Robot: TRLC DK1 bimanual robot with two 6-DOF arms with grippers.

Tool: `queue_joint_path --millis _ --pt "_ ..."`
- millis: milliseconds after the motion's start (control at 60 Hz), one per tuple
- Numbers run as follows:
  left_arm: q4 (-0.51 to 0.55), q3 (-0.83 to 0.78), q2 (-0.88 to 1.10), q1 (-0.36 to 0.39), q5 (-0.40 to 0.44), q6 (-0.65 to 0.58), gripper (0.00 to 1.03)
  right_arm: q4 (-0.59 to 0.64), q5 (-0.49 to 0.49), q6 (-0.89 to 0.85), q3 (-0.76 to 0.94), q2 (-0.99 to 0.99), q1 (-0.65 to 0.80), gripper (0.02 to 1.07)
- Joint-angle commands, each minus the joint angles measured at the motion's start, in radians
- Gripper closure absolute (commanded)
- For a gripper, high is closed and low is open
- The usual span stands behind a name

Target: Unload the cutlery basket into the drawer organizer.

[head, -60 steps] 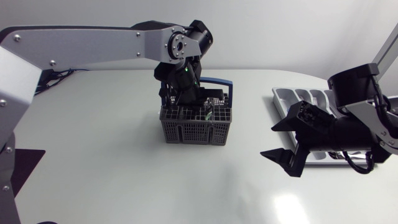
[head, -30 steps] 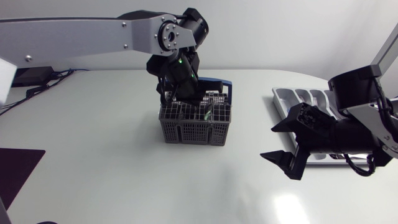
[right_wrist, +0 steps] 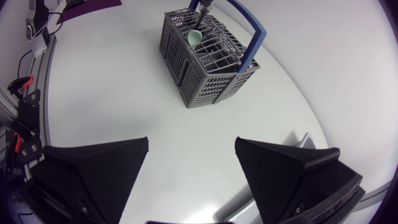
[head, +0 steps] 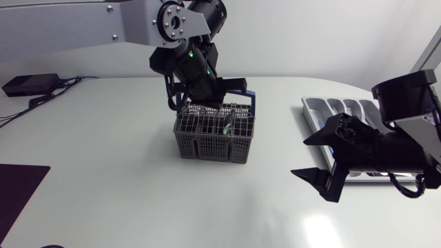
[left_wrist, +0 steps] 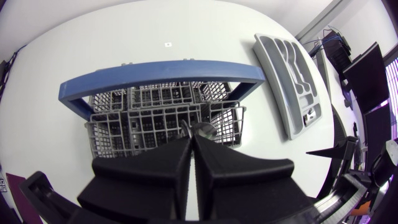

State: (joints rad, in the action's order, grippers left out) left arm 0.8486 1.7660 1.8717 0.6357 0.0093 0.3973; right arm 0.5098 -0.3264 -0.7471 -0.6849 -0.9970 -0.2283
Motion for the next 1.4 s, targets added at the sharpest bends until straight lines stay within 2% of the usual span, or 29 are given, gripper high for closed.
queue_joint_path --millis 0,700,1150,1283,1350,1383 --pt "0.003 -0.019 -0.052 0.013 0.0 0.025 0.99 0.019 0.009 0.014 0.027 0.018 -0.008 0.07" --pt "-0.002 -0.025 -0.129 0.058 -0.055 0.035 0.99 0.053 0.012 0.017 0.044 0.086 -0.017 0.07" --pt "-0.095 -0.143 -0.293 0.098 -0.062 0.005 0.99 0.041 -0.008 0.032 0.015 0.101 -0.017 0.07" --pt "-0.123 -0.192 -0.335 0.119 0.009 -0.063 0.99 0.045 -0.062 0.034 -0.001 0.106 -0.017 0.07" --pt "-0.126 -0.215 -0.345 0.122 0.089 -0.104 0.99 0.044 -0.097 0.029 -0.005 0.104 -0.017 0.07" --pt "-0.126 -0.224 -0.348 0.124 0.103 -0.114 0.99 0.042 -0.106 0.026 -0.005 0.104 -0.017 0.07"
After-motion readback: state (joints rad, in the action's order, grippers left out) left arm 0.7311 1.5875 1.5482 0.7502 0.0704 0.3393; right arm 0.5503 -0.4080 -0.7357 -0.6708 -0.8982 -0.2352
